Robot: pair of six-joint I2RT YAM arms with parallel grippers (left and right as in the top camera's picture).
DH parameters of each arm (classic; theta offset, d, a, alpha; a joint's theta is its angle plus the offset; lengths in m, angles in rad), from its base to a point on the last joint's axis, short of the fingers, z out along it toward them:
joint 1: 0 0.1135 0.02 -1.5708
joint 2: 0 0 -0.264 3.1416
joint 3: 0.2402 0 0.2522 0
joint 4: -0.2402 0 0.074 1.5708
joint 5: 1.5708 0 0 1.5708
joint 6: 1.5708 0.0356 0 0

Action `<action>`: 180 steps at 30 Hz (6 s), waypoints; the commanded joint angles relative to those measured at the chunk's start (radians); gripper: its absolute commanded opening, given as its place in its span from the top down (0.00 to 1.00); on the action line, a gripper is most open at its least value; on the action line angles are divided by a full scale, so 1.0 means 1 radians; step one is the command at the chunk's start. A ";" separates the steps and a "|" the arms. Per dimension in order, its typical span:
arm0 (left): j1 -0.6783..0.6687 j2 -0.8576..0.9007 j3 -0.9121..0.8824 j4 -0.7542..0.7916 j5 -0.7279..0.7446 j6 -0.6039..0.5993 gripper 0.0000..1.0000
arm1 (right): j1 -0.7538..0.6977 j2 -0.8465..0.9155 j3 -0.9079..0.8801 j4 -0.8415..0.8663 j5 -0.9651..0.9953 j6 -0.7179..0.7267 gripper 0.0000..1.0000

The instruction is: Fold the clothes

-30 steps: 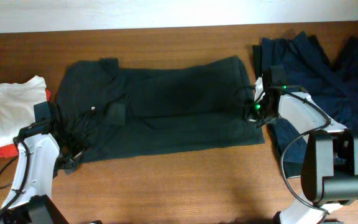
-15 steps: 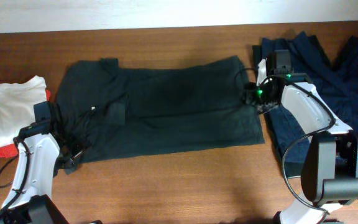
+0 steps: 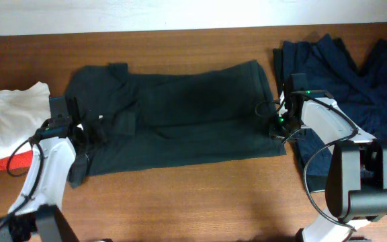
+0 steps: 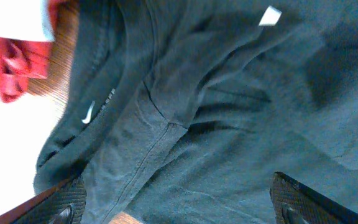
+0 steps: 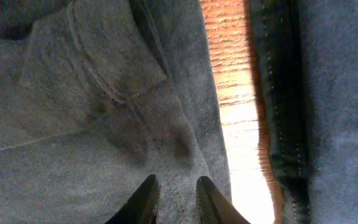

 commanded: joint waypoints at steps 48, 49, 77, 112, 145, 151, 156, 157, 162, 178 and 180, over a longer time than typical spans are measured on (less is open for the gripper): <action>-0.016 0.060 0.064 -0.237 -0.142 -0.074 0.11 | 0.003 0.007 -0.098 -0.180 0.155 -0.003 0.96; -0.030 0.061 0.062 -0.230 -0.142 -0.074 0.21 | 0.003 0.007 -0.098 -0.180 0.155 -0.003 0.96; -0.053 0.068 -0.106 -0.084 -0.235 -0.075 0.75 | 0.003 0.007 -0.098 -0.180 0.155 -0.003 0.96; 0.097 0.069 -0.030 0.018 -0.512 -0.075 0.86 | 0.003 0.007 -0.098 -0.184 0.156 -0.003 0.96; 0.016 0.016 -0.194 -0.138 -0.320 -0.267 0.50 | 0.003 0.007 -0.098 -0.188 0.155 -0.003 0.96; 0.016 0.017 -0.195 -0.127 -0.357 -0.267 0.71 | 0.003 0.007 -0.098 -0.188 0.155 -0.003 0.96; 0.016 0.017 -0.213 -0.115 -0.360 -0.267 0.71 | 0.003 0.007 -0.098 -0.186 0.156 -0.003 0.96; 0.016 0.017 -0.225 -0.105 -0.364 -0.267 0.71 | 0.003 0.007 -0.098 -0.187 0.156 -0.003 0.96; 0.016 0.016 -0.265 -0.026 -0.420 -0.266 0.71 | 0.003 0.007 -0.098 -0.187 0.156 -0.003 0.96; 0.036 0.014 -0.140 -0.003 -0.649 -0.261 1.00 | 0.003 0.007 -0.098 -0.191 0.155 -0.003 0.96; 0.061 0.014 -0.107 0.030 -0.653 -0.230 1.00 | 0.003 0.007 -0.098 -0.193 0.156 -0.003 0.96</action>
